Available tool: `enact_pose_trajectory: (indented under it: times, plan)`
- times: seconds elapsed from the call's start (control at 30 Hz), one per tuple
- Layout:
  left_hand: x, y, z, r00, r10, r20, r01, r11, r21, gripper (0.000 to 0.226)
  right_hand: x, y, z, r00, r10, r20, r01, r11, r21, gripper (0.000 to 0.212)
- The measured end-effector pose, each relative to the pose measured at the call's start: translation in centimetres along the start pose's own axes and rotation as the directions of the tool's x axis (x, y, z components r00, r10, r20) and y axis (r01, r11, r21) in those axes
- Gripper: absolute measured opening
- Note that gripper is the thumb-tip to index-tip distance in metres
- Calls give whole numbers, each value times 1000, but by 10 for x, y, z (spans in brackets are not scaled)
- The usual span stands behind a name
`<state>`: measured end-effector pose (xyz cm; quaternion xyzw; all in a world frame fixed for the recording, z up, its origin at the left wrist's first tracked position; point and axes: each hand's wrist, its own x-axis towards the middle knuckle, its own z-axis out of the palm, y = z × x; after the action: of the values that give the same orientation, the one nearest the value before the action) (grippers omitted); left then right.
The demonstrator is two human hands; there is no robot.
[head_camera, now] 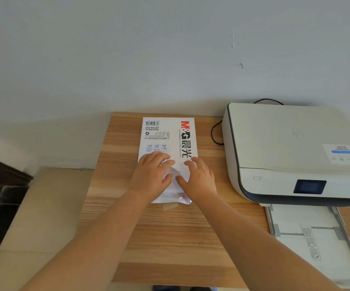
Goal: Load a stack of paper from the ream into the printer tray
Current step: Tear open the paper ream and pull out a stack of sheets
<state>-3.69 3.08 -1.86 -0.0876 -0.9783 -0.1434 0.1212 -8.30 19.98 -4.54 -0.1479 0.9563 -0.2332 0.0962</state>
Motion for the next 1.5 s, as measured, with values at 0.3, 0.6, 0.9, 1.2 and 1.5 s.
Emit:
enact_pose_trajectory:
  times: [0.3,0.6,0.9,1.2,1.5]
  plan:
    - [-73,-2,23,958,-191,216,175,980,94,36,2,-1,-5,999,9,36,-8,1000,-24,55]
    - [-34,-3,38,932,-160,325,81,966,244,39,5,0,-6,999,8,38,-7,1000,-20,55]
    - [-19,-5,49,884,-194,426,35,935,353,30,9,2,-6,999,2,34,-1,1000,-28,56]
    - [-19,-15,44,872,-147,467,8,958,287,8,10,1,-3,999,15,38,-15,1000,-9,55]
    - [-17,-8,38,846,-134,516,-29,955,294,30,4,1,-7,999,0,55,-1,1000,16,56]
